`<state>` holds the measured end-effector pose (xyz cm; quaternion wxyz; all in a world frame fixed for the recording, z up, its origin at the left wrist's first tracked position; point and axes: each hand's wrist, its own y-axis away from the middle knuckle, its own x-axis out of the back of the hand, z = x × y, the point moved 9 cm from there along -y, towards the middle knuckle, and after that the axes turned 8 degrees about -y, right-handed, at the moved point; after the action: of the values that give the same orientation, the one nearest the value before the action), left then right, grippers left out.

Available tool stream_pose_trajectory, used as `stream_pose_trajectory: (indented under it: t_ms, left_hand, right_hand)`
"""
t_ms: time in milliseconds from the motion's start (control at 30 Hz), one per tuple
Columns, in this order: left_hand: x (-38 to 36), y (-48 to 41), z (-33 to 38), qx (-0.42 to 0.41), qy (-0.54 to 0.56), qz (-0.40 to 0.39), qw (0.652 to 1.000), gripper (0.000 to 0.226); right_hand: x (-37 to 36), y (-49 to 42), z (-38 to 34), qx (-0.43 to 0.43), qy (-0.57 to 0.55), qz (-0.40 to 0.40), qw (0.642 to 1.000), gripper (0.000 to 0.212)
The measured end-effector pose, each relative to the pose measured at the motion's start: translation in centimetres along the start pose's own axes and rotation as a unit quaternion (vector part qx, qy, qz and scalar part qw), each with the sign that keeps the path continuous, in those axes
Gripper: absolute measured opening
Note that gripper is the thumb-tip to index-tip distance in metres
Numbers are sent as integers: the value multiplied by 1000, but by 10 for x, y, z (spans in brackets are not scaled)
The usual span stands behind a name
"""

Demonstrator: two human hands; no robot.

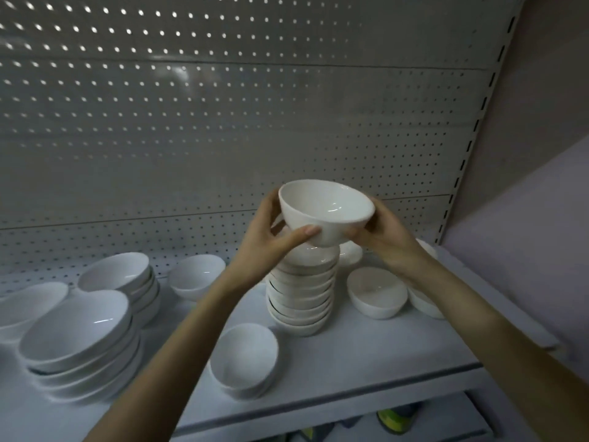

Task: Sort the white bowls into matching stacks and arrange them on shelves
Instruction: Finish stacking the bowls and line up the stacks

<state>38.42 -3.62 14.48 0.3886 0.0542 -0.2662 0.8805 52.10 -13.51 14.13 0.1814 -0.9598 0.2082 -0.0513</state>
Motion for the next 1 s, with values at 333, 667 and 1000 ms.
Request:
stream_pose_trajectory:
  t_ms: [333,667,1000]
  left_hand:
    - [14,-3,-66,61,-83,-55,993,91]
    - [6,-3,-85,63,-46,-80,994,84]
    - [6,-1,-92,69,-45,-84,993,84]
  right_hand:
    - [-14,-14,57,-47,85,-35,995,71]
    - [-10,-16,78,-64,62,-38,995,79]
    - [-18,-18,81,-77,34,-54,995,78]
